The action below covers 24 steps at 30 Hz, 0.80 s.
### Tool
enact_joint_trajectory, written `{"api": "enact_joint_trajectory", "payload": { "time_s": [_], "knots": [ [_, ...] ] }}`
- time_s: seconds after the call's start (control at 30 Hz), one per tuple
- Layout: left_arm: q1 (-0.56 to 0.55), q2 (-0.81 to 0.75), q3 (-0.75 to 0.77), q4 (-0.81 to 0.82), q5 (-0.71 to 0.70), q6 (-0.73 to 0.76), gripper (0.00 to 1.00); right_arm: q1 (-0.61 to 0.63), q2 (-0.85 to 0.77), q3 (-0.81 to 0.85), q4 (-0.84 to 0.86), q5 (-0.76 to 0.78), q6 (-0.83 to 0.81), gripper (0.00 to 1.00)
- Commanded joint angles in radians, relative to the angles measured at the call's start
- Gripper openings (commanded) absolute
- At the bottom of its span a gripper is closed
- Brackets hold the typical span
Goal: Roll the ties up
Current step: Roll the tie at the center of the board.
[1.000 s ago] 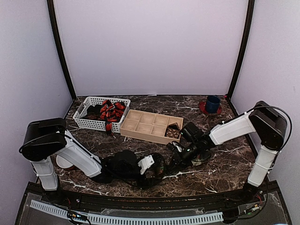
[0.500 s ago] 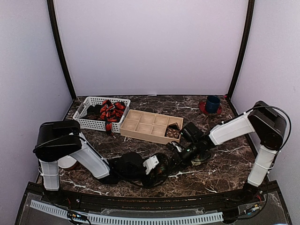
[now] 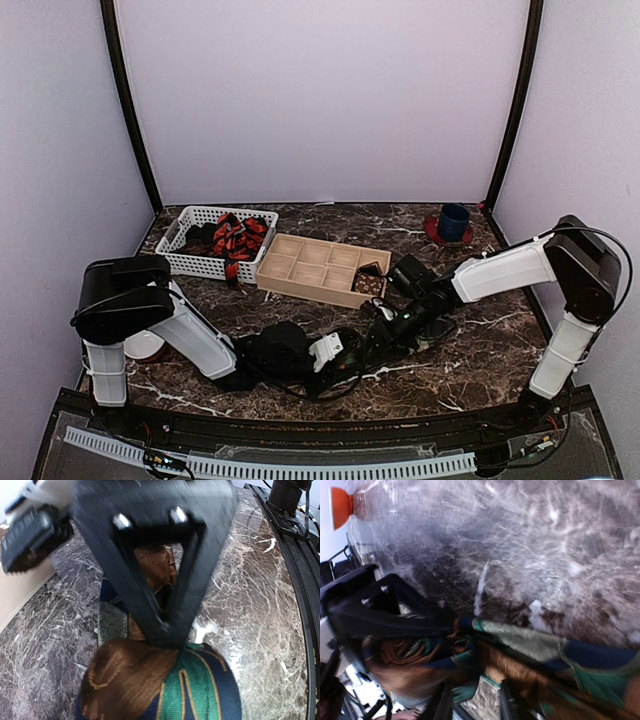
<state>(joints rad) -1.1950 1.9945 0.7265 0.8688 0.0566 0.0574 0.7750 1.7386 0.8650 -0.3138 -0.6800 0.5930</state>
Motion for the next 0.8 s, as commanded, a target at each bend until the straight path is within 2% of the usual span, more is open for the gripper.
{"api": "enact_joint_trajectory", "payload": {
  "time_s": [0.0, 0.2, 0.33, 0.53, 0.77],
  "knots": [
    [-0.006, -0.029, -0.026, -0.156, 0.053, -0.009, 0.27, -0.031, -0.103, 0.061, -0.078, 0.048, -0.007, 0.37],
    [-0.006, -0.033, 0.017, -0.289, 0.029, -0.048, 0.27, -0.022, -0.112, 0.075, -0.036, -0.039, 0.041, 0.47],
    [-0.007, -0.03, 0.04, -0.333, 0.025, -0.084, 0.28, 0.009, -0.093, 0.061, -0.014, -0.06, 0.067, 0.5],
    [-0.007, -0.032, 0.045, -0.341, 0.023, -0.116, 0.28, 0.022, -0.07, 0.072, -0.041, -0.023, 0.049, 0.49],
    [-0.008, -0.042, 0.016, -0.304, 0.026, -0.109, 0.27, -0.068, -0.039, 0.055, -0.022, 0.042, 0.041, 0.42]
  ]
}}
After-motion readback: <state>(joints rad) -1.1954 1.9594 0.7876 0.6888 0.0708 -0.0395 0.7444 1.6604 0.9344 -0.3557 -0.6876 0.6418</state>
